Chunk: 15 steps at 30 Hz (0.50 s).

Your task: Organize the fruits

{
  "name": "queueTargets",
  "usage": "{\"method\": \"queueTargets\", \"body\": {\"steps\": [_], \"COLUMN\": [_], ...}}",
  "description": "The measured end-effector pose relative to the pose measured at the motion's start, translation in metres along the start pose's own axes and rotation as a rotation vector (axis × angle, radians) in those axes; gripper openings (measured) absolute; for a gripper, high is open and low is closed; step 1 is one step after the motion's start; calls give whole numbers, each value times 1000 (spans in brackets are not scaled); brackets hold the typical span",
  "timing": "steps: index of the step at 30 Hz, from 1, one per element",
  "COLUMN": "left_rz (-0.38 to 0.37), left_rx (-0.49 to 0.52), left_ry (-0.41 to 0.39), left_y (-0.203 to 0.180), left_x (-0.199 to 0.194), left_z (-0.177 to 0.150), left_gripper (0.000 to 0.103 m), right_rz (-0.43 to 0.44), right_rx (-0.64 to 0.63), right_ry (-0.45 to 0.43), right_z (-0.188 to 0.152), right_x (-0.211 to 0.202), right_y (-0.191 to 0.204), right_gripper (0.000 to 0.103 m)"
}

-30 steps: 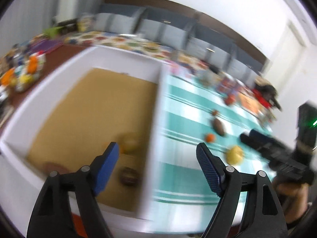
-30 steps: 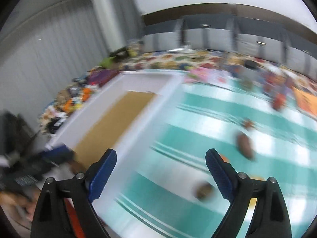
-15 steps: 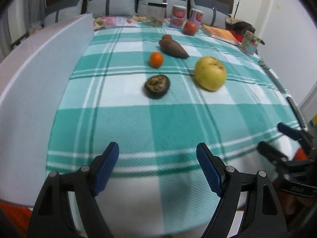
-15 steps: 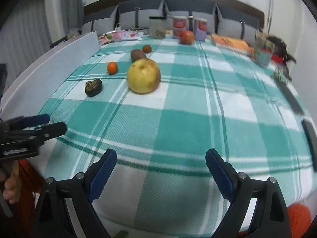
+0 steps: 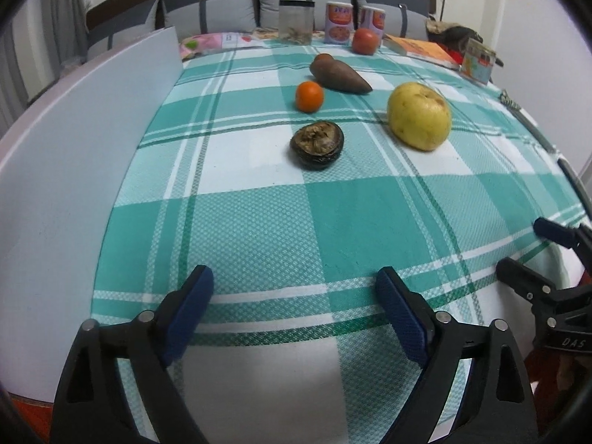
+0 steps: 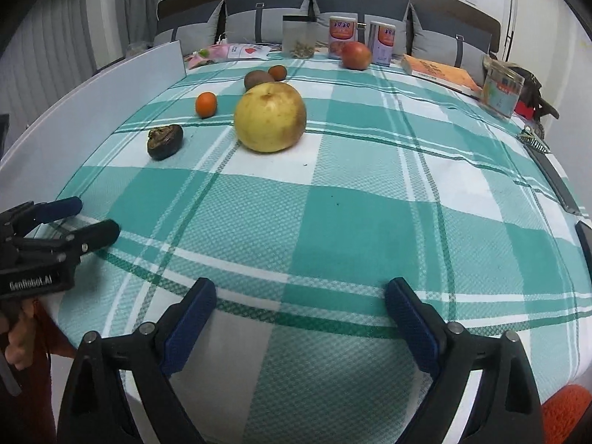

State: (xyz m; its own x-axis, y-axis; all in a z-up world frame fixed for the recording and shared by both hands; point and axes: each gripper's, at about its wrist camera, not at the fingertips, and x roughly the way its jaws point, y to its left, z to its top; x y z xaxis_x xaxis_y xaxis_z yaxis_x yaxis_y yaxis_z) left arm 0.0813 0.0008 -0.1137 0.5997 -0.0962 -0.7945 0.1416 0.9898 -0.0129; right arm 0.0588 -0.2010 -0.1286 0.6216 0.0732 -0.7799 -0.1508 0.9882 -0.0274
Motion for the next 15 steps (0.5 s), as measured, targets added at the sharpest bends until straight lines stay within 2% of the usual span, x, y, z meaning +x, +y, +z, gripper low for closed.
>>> {"method": "queueTargets", "body": {"steps": [2,15], "left_rz": [1,13], "left_rx": [2,7], "left_ry": [5,13], "left_y": [0,-2], "left_x": [1,2], "left_z": [1,1], "left_gripper": [91,94], "right_rz": [-5,-19], "right_rx": [2,14], "right_ry": [-5,-50], "right_z": [-2,-6], "right_x": [1,1], "right_y": [0,2], "right_gripper": [103,103]}}
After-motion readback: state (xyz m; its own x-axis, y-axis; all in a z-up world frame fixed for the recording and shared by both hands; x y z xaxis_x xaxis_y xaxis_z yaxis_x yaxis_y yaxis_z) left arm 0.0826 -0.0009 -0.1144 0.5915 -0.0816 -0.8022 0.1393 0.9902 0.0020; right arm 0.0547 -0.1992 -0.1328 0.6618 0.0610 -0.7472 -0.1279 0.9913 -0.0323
